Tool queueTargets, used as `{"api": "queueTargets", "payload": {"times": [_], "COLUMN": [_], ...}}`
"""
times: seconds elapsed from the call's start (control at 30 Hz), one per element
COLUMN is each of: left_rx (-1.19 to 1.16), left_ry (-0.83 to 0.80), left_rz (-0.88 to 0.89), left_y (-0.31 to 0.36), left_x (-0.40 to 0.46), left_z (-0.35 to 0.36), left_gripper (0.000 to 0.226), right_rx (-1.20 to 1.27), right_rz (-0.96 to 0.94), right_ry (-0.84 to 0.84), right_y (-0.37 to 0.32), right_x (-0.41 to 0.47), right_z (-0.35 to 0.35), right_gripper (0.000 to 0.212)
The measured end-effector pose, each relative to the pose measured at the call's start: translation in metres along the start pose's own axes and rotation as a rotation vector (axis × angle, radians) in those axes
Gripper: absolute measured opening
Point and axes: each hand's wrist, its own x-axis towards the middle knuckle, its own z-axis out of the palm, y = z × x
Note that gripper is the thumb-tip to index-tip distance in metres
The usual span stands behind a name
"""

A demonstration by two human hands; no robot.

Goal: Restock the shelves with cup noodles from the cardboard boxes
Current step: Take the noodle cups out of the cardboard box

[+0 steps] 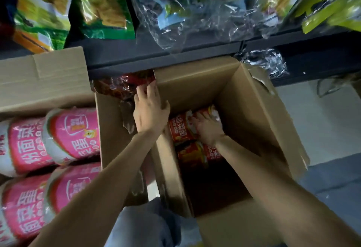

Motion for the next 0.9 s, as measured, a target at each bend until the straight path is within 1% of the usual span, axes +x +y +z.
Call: {"api": "queueTargets", "payload": {"times": [0.1,0.27,0.4,0.47,0.67,0.8,0.9], "left_rx": [-0.067,-0.079,-0.091,-0.087,-0.067,-0.014,-0.007], "left_ry": [0.077,0.116,0.099,0.099,0.089,0.097,0.095], "left_rz": [0.061,0.087,0.088,0.085,0.069,0.079,0.095], "left_y": [-0.010,-0.013,-0.015,-0.015,-0.015,-0.015,-0.016], "left_x": [0.000,0.002,0.003,0.004,0.006,0.006,0.007], "left_z": [0.012,0.023,0.026,0.026,0.028,0.028,0.026], "left_gripper": [0.056,0.058,0.060,0.060,0.060,0.061,0.062], "right_rx": [-0.063,-0.185,-0.181,-0.195,-0.241,-0.236,-0.255], "right_rz": [-0.046,-0.084,-0.031,-0.007,-0.028,-0.051,-0.048], "right_ry": [-0.068,-0.150,-0.154,-0.158,-0.142,-0.067,-0.036], "right_y": [-0.004,0.001,0.001,-0.001,-0.005,-0.009,-0.013], "right_x": [0.040,0.085,0.104,0.111,0.113,0.085,0.048], "right_z": [0.031,0.069,0.091,0.096,0.091,0.066,0.030], "right_gripper": [0.077,0.078,0.068,0.072,0.095,0.100,0.104]}}
